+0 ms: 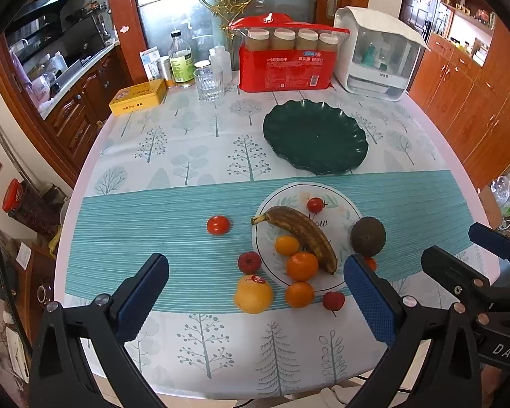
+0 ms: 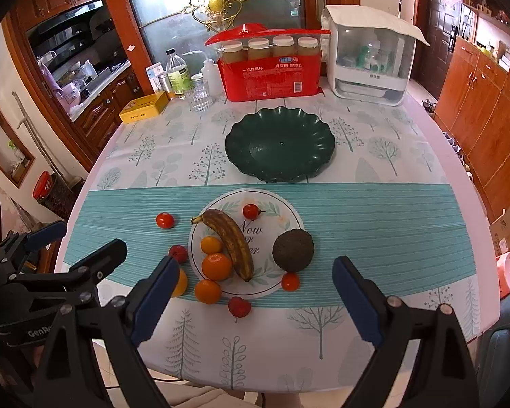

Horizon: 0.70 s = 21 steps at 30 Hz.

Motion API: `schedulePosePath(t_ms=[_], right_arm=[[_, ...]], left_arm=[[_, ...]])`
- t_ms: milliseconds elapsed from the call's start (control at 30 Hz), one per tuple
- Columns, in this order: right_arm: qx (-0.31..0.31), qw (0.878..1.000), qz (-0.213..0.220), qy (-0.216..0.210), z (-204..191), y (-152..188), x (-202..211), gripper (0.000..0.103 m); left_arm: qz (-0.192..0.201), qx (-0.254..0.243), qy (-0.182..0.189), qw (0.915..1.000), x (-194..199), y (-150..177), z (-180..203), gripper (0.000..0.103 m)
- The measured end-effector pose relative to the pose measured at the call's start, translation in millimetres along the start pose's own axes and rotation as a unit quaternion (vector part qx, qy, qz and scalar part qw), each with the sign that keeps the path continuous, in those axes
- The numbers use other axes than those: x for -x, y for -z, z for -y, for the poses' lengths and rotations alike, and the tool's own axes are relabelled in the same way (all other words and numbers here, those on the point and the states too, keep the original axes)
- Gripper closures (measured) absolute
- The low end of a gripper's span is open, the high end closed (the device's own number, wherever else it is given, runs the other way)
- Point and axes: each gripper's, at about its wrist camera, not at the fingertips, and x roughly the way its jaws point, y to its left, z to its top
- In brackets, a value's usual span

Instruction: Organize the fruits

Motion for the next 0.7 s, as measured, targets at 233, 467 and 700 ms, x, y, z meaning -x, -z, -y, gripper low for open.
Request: schedulePosePath(t_ms=[233,467,700], right_arm=[[0.0,1.0,-0.016,-0.001,-2,1,-11,0.015],[-0.002,0.999,-0.032,0.017,0,4,-25,0.017],[-0.013,0.998,-0.061,0.031,6,16,-48,0.018]], left_arm=[[-0.015,-0.007,0.01,0.9998,-12,-3,-6,0.001],[-0.032,-0.003,0.023,0.9992,-29,-4,-16,0.001],[-0.05,-0.007,0.02,0.9985,-57,-1,-28,0.001]])
